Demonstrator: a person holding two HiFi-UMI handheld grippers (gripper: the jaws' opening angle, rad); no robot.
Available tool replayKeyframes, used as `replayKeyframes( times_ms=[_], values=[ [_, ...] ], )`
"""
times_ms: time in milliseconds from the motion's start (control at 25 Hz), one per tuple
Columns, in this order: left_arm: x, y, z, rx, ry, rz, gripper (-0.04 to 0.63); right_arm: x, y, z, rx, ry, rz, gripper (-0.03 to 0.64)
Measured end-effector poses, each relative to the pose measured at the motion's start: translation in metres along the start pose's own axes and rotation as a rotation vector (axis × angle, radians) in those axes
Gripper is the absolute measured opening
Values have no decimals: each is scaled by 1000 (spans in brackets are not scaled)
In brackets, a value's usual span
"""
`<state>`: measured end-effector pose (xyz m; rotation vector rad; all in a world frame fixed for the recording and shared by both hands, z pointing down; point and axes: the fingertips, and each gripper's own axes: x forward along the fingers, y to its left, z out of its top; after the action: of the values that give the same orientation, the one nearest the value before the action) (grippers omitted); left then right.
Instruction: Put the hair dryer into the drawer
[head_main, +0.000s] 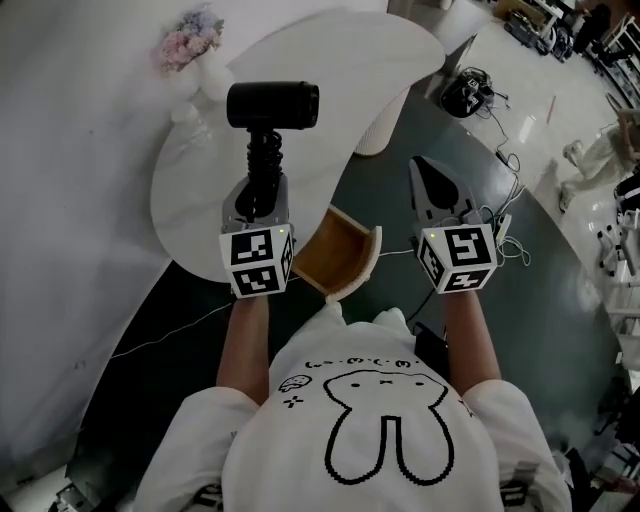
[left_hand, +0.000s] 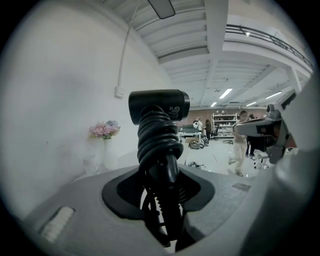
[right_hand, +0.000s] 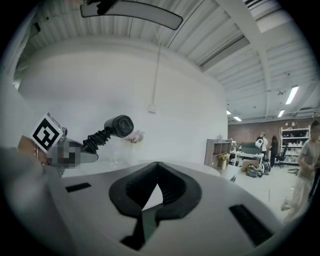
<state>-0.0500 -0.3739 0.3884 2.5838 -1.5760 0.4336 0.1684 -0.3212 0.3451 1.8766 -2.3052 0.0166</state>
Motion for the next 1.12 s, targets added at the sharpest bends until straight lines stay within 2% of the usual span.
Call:
replayKeyframes(
  times_ms=[480, 880, 1120],
  values=[
    [-20, -65, -48, -108, 128, 153, 150, -5, -21, -31, -6, 56, 230, 0],
    [-31, -142, -98, -182, 238, 208, 152, -32, -41, -83, 11, 133, 380, 0],
    [-40, -163, -130, -217, 345, 237, 152, -43, -39, -97, 23, 147, 449, 0]
  ],
)
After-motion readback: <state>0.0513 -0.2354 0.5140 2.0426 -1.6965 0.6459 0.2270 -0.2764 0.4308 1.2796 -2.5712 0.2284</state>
